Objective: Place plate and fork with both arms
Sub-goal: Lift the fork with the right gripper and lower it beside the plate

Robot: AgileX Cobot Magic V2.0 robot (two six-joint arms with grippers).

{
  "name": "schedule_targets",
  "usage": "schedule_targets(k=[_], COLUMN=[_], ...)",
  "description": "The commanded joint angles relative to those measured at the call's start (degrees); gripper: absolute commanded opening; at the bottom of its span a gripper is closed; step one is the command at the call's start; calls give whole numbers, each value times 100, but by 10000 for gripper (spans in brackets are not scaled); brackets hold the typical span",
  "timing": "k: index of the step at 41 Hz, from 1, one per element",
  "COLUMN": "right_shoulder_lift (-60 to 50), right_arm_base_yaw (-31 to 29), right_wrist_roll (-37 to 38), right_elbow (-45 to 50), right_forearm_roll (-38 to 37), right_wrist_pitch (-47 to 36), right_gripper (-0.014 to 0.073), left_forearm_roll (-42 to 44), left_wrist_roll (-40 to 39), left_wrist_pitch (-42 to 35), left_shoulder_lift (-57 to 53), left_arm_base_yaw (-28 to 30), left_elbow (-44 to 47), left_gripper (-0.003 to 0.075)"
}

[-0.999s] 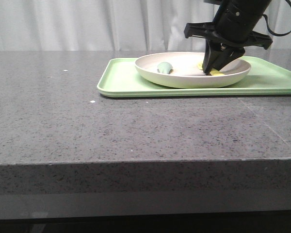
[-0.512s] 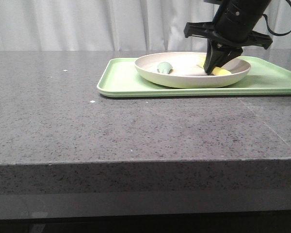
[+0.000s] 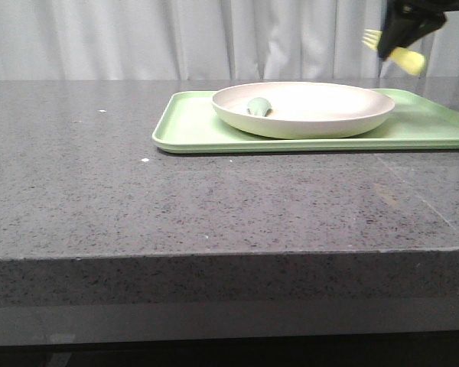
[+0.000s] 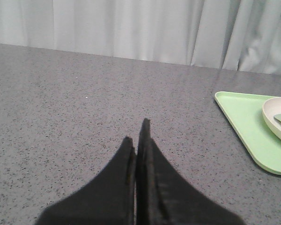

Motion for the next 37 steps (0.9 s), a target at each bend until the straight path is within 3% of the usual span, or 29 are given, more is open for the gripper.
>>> schedule_targets(k=[1,19,29,37], right_shoulder_lift=[-202,377,344,61], right_arm_base_yaw=[-179,-294,-294,-294], right_wrist_roll=[-38,-38,-38,-38], right_elbow=[-192,-167,-167,-341], right_forearm_roll=[-213,-376,-376,-376], right_wrist_pitch=[-143,67,79,167], right_gripper=[-18,-5,227,302], left_forearm_roll=[-1,-1,-1,-1], left_wrist_roll=[11,11,11,11], left_wrist_pitch=[-449,-449,-449,-449], left_shoulder_lift=[53,53,53,53], left_arm_base_yaw=[9,9,9,9], left_elbow=[-153,-153,-153,-153], left_gripper=[-18,-18,-18,-18])
